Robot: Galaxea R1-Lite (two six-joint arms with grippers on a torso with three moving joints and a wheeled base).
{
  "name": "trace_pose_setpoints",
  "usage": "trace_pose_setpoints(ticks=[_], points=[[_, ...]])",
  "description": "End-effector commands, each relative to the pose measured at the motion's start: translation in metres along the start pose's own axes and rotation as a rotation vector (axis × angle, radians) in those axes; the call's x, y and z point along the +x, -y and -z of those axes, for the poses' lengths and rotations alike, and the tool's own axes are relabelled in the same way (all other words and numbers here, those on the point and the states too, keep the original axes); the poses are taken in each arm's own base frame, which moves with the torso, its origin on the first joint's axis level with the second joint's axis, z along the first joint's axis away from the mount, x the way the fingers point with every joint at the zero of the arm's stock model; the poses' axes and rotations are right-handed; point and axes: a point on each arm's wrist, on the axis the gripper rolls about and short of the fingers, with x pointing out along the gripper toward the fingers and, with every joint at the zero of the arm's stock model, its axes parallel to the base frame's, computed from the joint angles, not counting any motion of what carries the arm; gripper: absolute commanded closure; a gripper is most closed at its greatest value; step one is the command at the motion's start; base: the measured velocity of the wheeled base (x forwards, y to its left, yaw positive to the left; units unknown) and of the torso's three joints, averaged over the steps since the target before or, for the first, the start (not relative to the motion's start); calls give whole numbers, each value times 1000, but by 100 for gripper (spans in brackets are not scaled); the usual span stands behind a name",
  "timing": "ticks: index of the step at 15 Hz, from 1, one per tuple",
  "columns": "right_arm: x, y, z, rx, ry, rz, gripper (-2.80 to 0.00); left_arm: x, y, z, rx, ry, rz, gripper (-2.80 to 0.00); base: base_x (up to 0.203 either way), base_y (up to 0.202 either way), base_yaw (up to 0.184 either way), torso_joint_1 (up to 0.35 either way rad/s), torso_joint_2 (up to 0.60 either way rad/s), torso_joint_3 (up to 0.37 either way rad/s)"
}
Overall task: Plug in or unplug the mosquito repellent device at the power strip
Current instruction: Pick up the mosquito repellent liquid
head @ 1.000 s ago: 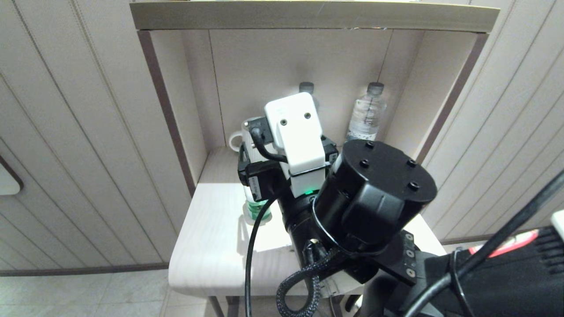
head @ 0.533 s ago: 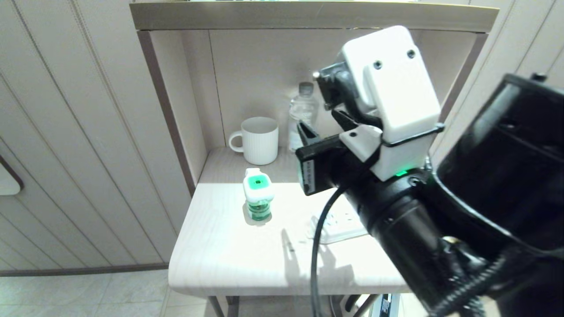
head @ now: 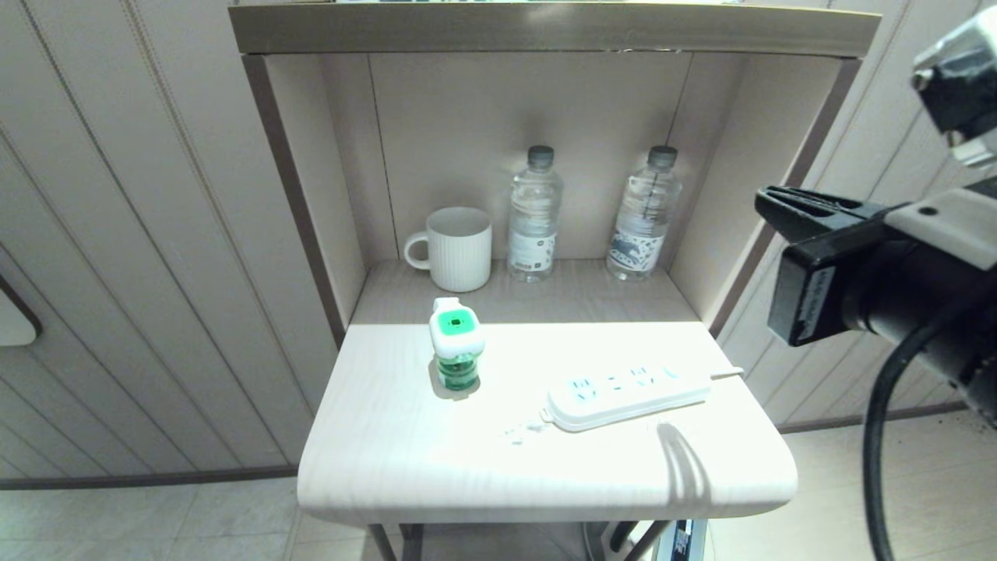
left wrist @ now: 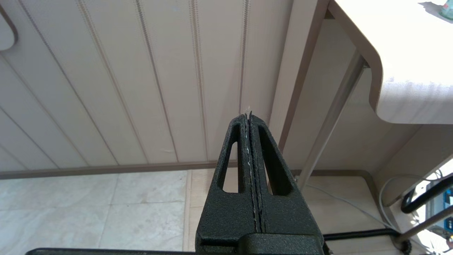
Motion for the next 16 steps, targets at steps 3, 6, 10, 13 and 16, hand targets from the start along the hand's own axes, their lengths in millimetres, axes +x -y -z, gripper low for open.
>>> trace_pose_setpoints(ticks=[3,6,10,13,16], points=[[-33,104,1,-126,-177,354,0,0,0,-1,0,0,0,0,0,0,0,0,0,0],[-141,157,12,-188,-282,450,0,0,0,0,0,-3,0,0,0,0,0,0,0,0],[-214,142,39,8,-294,244,0,0,0,0,0,-3,0,0,0,0,0,0,0,0],[-208,113,78,155,-361,128,0,0,0,0,0,-3,0,0,0,0,0,0,0,0],[-176,103,130,163,-344,122,0,0,0,-1,0,0,0,0,0,0,0,0,0,0]])
